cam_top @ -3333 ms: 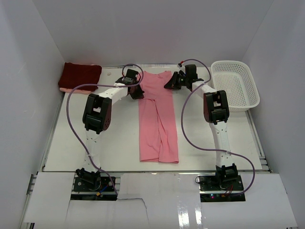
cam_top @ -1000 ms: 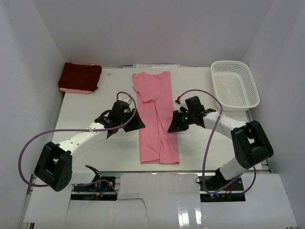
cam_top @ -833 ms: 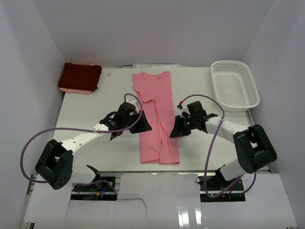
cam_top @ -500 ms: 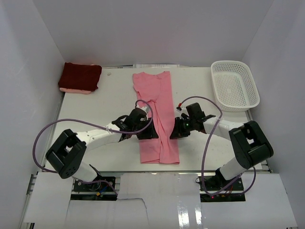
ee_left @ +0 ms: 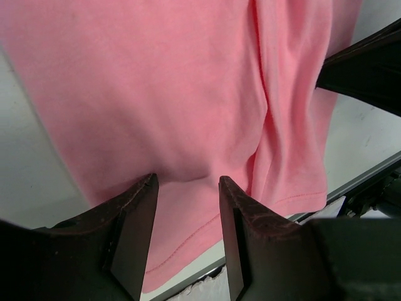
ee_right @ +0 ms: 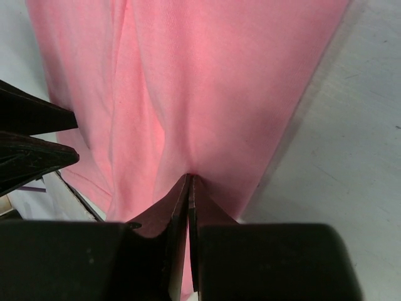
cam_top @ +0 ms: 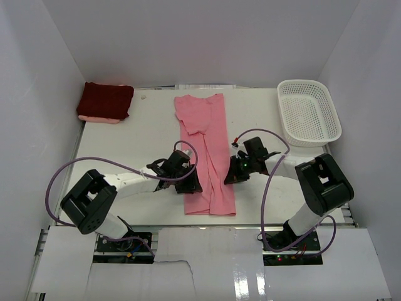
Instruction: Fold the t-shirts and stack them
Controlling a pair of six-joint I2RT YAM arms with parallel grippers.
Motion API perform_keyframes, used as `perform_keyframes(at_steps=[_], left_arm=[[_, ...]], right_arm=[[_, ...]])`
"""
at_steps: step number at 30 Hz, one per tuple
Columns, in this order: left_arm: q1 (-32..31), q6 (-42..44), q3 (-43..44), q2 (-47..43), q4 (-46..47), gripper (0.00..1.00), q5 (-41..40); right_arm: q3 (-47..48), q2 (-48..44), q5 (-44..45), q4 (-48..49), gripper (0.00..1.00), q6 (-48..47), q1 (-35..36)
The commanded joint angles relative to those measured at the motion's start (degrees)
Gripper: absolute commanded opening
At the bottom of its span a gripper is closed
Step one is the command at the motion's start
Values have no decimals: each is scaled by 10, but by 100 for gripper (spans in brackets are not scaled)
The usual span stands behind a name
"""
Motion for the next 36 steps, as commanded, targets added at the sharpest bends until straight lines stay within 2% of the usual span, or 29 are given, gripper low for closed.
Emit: perform_keyframes(at_steps=[1,9,16,18,19,20,21,22,24,29,36], left_arm=[[-1,-1,-10,-30,-20,55,2],[-1,2,-34,-55,-48,55,-14],[-1,18,-17,-59,-83,55,-40],[-1,23,-10,-59,-90,55,-45],[-1,24,-3,-59,-91,55,-42],[-1,25,2,-59,-91,55,-39],[-2,25,7,-60,-91,55,-38],[-2,25,13,-61,-93,55,-34],[-2,25,37,-67,-105,56,-34],[-1,29,85,-97,-155,59,-62],[-1,-6,58,-126,-178,60,-48]], right_arm=[[-13,4,37,2,8,-7,-12],[-19,-6,43,-27,8,-25,-39],[-29,-6,40,-30,8,-31,-39],[-29,-1,13,-23,9,-30,-39],[-29,-1,4,-15,21,-27,-39],[-29,-2,-7,-11,30,-21,-39],[-28,-4,-26,-7,48,-19,-39],[-23,-12,-32,-6,54,-16,-38],[-19,-26,-35,-12,59,-13,-38],[-4,-92,-34,-60,61,-13,-39],[-45,-216,-7,-122,60,12,-39]])
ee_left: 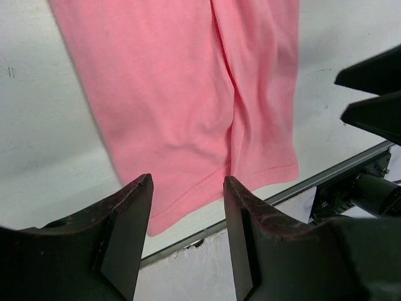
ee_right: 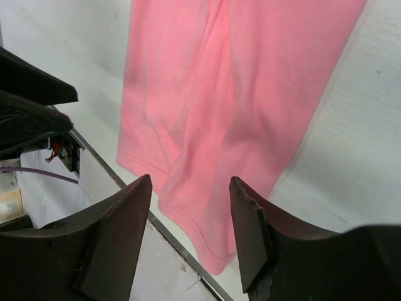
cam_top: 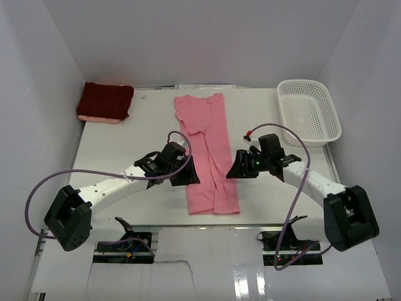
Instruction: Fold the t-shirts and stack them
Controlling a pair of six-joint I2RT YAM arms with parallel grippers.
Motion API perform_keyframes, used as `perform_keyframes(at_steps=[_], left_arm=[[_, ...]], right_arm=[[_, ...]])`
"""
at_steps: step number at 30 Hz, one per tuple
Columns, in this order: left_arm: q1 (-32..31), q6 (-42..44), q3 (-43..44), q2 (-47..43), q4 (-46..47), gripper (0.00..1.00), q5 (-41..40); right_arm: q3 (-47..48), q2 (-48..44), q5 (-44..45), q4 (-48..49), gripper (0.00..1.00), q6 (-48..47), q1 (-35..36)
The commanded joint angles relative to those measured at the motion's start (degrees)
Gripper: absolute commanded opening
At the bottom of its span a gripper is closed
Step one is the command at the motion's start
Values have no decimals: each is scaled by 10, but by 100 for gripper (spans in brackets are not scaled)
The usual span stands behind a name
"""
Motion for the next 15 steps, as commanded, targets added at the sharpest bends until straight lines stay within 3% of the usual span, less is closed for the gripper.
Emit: perform_keyframes(at_steps=[1,15], left_arm=[[-1,-27,-35,-31,-28,60,0],[-1,-127,-152,-102,-38,62,12]], right_arm=[[-34,-66,29,-72,58,17,-2],[-214,-171,-5,-63,53,105,-3]])
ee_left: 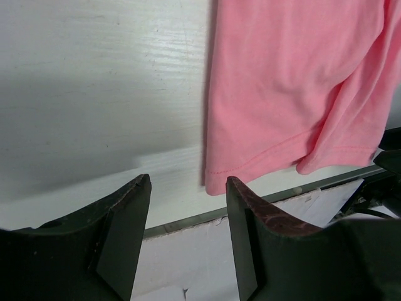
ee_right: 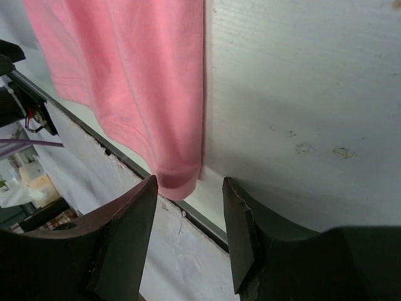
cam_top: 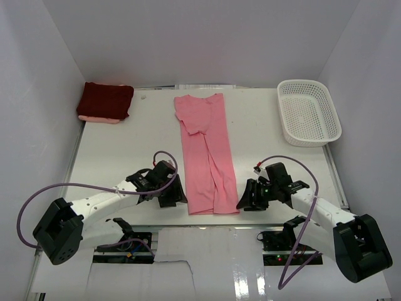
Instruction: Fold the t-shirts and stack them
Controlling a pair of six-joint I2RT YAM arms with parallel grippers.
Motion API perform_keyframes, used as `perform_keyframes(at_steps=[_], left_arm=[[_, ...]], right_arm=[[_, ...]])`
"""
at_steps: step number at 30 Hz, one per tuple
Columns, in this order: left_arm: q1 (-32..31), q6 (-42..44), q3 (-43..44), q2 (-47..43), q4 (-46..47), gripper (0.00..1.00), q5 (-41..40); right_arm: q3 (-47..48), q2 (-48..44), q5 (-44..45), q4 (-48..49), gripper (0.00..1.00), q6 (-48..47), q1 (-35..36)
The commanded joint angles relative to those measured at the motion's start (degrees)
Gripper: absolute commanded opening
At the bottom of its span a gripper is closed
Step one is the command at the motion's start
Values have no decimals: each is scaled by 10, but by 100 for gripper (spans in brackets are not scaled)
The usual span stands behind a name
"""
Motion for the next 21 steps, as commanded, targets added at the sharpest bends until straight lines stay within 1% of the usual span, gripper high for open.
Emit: perform_keyframes(at_steps=[1,5,8,12,13,15,16,18,19,20,21], left_arm=[[-1,-31,-15,-16,10,63,11],[-1,-44,-26,-1,38,63,18],[-2,-46,-26,8,47,63,18],[-1,-48,-27,11,51,63,13],[-2,-49,-28,10,53,63,11],[-1,-50,-30,8,54,63,10],[-1,-52,-30,8,56,63,9],[-2,-55,-34,8,64,63,11],[-1,-57,-36,8,69,63,13],[-1,-59,-39,9,73,63,17],[-2,-60,-41,11,80,63,20]], right_arm=[[-28,-14,-16,20,53,33,-3],[-65,-3,-39,101,52,75,-3],[-84,18,-48,142,52,86,-3],[-89,33,-38,164,49,90,-3],[-87,37,-35,164,41,88,-2],[-88,43,-33,170,35,86,-3],[-88,47,-31,172,29,85,-3],[-90,50,-28,176,22,85,-3],[-90,52,-27,177,12,85,-2],[-90,52,-25,177,8,85,-2],[-90,51,-24,176,8,85,-2]])
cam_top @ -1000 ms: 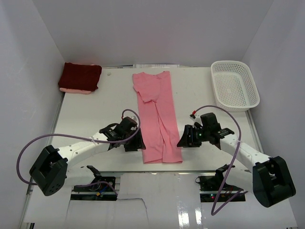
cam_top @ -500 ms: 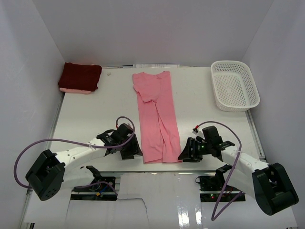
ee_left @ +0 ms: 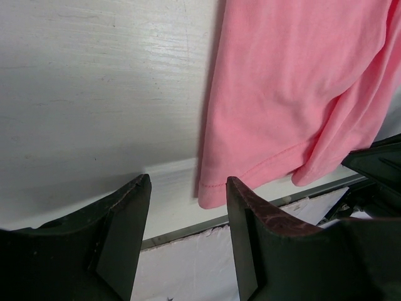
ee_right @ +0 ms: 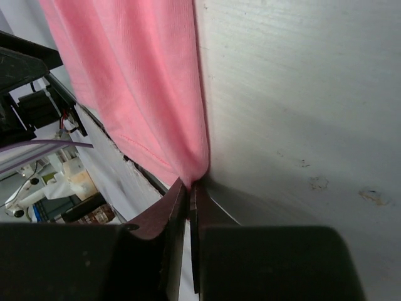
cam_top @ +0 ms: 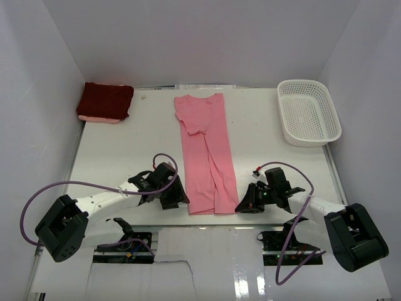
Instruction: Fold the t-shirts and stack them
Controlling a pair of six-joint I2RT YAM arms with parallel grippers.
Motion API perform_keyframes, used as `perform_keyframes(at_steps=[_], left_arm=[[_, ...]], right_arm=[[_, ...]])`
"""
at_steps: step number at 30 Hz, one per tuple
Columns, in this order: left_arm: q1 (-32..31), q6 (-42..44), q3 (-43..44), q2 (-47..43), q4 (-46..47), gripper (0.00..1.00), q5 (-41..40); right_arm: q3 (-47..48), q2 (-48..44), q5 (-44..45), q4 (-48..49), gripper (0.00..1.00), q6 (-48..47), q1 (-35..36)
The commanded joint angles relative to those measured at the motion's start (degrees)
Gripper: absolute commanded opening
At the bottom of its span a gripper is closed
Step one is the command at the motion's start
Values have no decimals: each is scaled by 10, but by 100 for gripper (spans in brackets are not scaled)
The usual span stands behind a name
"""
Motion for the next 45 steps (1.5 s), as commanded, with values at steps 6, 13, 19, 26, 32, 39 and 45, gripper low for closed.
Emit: perform_keyframes(at_steps=[6,13,19,26,32,39,45], left_arm=[[-3,-27,-24,14,44,62,26],[-14,-69,-74,7,110,61,51],[-27,-70,-77,29,114,54,53],[-44,-70,-75,65,120,47,49],[-44,-69,-77,68,121,31,44],[-45,-64,-74,31,70,29,21],[-44,-45,-64,21,33,0,21]], right_arm=[[-11,-6,41,-4,8,-11,-1],[-7,-4,43,-13,8,-19,-1],[-6,-7,45,-17,8,-22,-1],[-7,-10,43,-17,8,-21,-1],[-9,-13,44,-20,8,-23,-1],[-5,-12,45,-21,8,-24,-2],[3,-20,45,-43,8,-30,-1]])
